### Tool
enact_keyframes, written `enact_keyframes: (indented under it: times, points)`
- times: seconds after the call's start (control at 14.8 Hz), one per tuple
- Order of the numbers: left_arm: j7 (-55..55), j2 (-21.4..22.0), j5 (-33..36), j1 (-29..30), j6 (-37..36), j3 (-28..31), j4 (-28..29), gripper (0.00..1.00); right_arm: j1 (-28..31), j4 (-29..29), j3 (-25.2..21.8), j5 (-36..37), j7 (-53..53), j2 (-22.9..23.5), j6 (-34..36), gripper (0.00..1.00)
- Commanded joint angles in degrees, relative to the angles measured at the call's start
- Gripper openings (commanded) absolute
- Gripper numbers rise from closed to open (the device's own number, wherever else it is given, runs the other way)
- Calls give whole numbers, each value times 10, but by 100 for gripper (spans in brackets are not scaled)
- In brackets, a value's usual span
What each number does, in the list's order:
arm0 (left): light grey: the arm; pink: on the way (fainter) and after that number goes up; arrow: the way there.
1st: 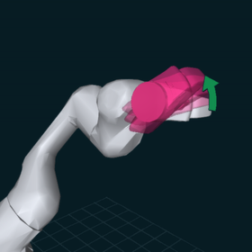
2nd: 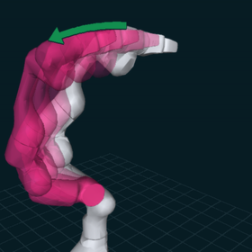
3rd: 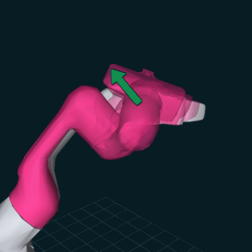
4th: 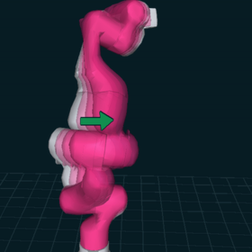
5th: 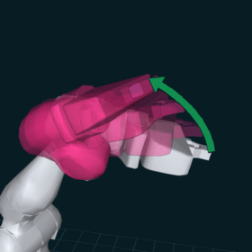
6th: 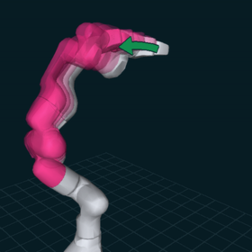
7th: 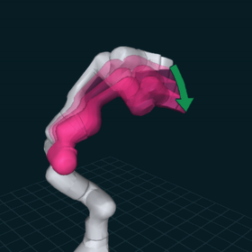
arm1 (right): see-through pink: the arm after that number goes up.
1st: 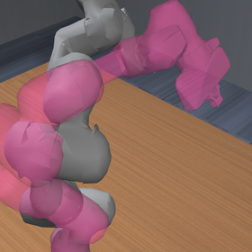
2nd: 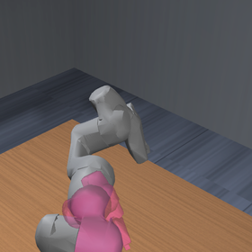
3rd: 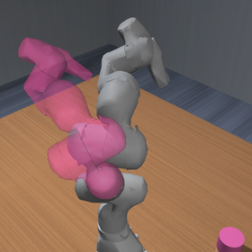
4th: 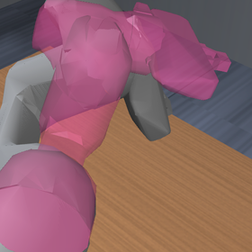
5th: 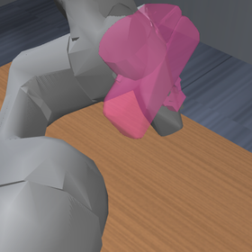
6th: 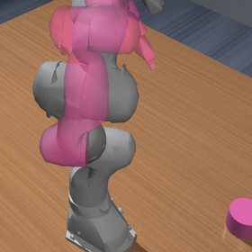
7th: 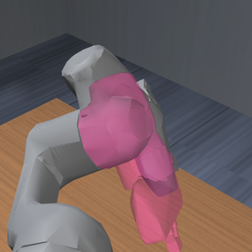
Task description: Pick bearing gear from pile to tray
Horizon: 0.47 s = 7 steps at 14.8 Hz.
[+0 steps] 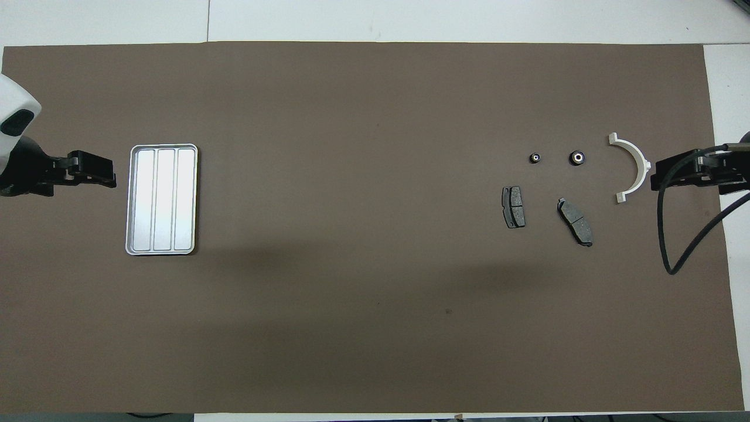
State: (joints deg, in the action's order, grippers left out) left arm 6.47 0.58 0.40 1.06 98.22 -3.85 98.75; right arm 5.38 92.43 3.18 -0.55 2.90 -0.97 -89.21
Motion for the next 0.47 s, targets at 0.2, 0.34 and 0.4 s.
enact_keyframes:
  times: [0.2,0.34,0.4]
  points:
    - [-2,16,6,-1,1,1,16,100,5,14,6,-9,-1,-13,-3,100]
    - [-2,17,6,-1,1,1,16,100,2,13,8,-9,-1,-12,-5,100]
    - [-2,16,6,-1,1,1,16,100,3,13,9,-9,5,-13,-6,100]
